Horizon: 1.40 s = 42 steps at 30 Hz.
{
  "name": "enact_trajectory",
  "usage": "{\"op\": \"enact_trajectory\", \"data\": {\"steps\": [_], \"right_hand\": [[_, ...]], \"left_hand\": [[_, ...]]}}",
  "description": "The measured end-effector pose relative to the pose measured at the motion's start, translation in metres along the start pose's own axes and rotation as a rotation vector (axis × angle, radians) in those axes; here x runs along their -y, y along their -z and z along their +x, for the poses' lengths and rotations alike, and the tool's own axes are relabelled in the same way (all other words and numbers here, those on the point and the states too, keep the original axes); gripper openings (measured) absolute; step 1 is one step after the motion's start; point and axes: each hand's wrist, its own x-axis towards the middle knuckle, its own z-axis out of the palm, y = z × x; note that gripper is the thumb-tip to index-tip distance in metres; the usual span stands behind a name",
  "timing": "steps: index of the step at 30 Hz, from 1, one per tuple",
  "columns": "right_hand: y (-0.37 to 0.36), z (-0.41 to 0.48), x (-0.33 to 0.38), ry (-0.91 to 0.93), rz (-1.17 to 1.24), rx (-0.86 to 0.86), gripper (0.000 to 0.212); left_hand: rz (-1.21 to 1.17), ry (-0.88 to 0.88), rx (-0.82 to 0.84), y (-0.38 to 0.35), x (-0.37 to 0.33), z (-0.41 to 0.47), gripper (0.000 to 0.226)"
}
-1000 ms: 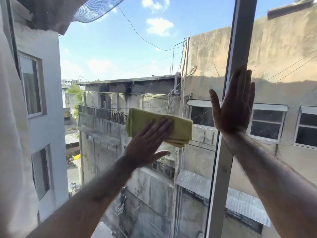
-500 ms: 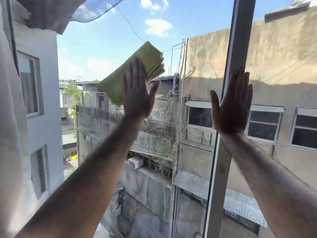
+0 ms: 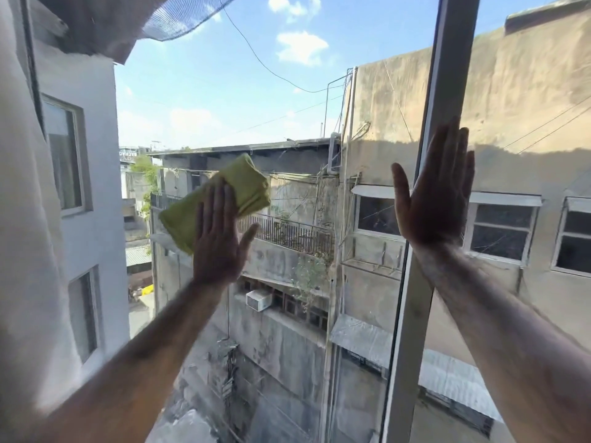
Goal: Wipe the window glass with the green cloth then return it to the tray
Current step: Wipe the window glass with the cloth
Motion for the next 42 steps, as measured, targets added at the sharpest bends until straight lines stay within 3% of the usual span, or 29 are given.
{"op": "enact_trajectory", "data": {"steps": [2,4,7,11,14,18,21,24,27,29,34,36,40,42], "right_hand": [[0.001,0.0,0.001,-0.005,-0.004,0.006,0.081],[0.002,0.002,0.002,-0.009,-0.008,0.002,0.08],[0.003,0.001,0.003,-0.002,-0.003,-0.004,0.081],[0.001,0.0,0.002,0.013,-0.015,-0.016,0.082],[-0.002,0.0,0.0,0.023,-0.022,-0.023,0.083],[-0.006,0.002,-0.003,0.022,-0.02,-0.056,0.085],[-0.009,0.002,-0.003,0.016,-0.017,-0.078,0.085],[-0.01,0.002,-0.003,0.015,-0.023,-0.082,0.085],[-0.01,0.001,-0.004,0.021,-0.022,-0.087,0.085],[-0.011,0.0,-0.004,0.025,-0.021,-0.086,0.085],[-0.011,0.0,-0.003,0.025,-0.031,-0.083,0.086],[-0.012,-0.001,-0.004,0.023,-0.029,-0.085,0.086],[-0.013,-0.001,-0.004,0.022,-0.014,-0.097,0.085],[-0.013,0.0,-0.005,0.021,-0.018,-0.094,0.085]], "left_hand": [[-0.09,0.207,-0.085,0.01,-0.023,0.047,0.084],[-0.096,0.209,-0.117,0.013,-0.055,0.085,0.08],[-0.037,-0.099,-0.097,0.007,-0.1,0.101,0.079],[0.051,-0.591,0.049,-0.015,-0.112,0.04,0.086],[0.117,-0.709,0.156,-0.018,-0.061,-0.026,0.085],[0.146,-0.62,0.176,0.001,0.026,-0.064,0.08],[0.058,-0.248,0.118,0.014,0.048,-0.026,0.079],[-0.091,0.141,-0.023,0.025,0.026,0.048,0.081],[-0.093,0.281,-0.11,0.027,-0.012,0.104,0.085],[-0.073,0.207,-0.114,0.021,-0.04,0.112,0.083],[-0.003,-0.278,0.008,0.008,-0.089,0.064,0.082],[-0.048,-0.323,0.008,0.009,-0.096,0.044,0.073],[-0.186,-0.318,-0.187,0.026,-0.093,0.056,0.044],[-0.18,-0.297,-0.159,0.037,-0.09,0.072,0.038]]}}
